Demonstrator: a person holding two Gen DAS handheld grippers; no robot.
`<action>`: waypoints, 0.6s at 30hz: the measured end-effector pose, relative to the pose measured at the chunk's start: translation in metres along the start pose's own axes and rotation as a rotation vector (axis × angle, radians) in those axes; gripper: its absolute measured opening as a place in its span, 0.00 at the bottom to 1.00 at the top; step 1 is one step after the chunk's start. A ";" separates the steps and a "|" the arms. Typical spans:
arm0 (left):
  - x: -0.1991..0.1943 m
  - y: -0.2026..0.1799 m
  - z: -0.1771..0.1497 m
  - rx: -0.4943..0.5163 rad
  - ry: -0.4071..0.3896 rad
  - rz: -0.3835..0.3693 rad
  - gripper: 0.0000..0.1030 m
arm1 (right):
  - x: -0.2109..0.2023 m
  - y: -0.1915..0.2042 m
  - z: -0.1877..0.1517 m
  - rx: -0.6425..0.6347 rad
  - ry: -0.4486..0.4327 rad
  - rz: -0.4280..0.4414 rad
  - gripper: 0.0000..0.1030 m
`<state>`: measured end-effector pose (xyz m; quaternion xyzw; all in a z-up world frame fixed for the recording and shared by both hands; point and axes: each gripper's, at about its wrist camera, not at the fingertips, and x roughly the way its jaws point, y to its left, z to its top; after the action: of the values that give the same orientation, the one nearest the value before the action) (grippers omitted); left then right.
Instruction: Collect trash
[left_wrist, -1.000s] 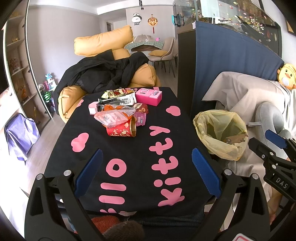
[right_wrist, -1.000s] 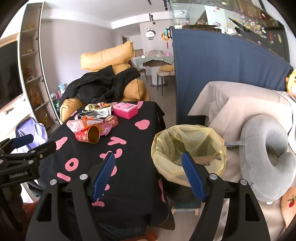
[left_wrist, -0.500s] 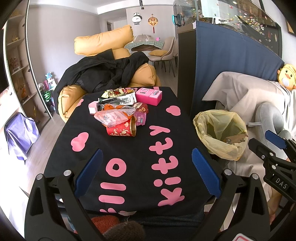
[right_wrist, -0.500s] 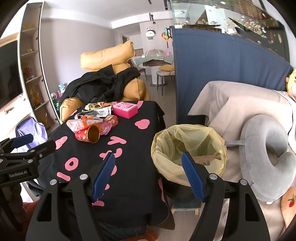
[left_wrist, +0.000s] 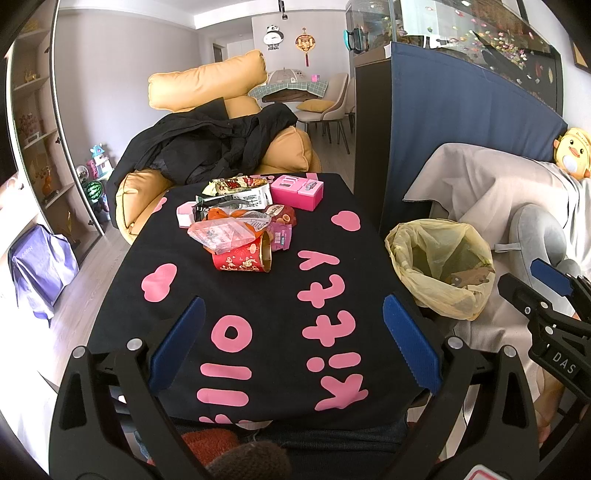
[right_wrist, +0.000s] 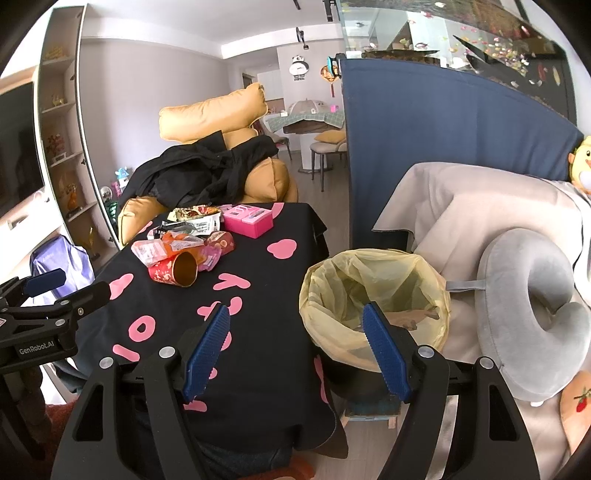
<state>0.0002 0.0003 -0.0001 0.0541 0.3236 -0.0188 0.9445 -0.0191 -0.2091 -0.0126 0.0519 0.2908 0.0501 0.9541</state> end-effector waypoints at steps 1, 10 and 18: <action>0.000 0.000 0.000 0.000 0.000 0.000 0.90 | 0.000 0.000 0.000 0.000 -0.001 -0.001 0.69; 0.000 0.000 0.000 -0.001 0.001 -0.001 0.90 | -0.003 -0.002 0.003 0.003 -0.009 -0.006 0.69; 0.000 0.000 0.000 -0.001 0.000 -0.001 0.90 | -0.004 -0.002 0.003 0.003 -0.012 -0.007 0.69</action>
<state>0.0003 0.0004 -0.0001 0.0536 0.3237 -0.0191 0.9445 -0.0200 -0.2121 -0.0081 0.0526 0.2855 0.0458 0.9559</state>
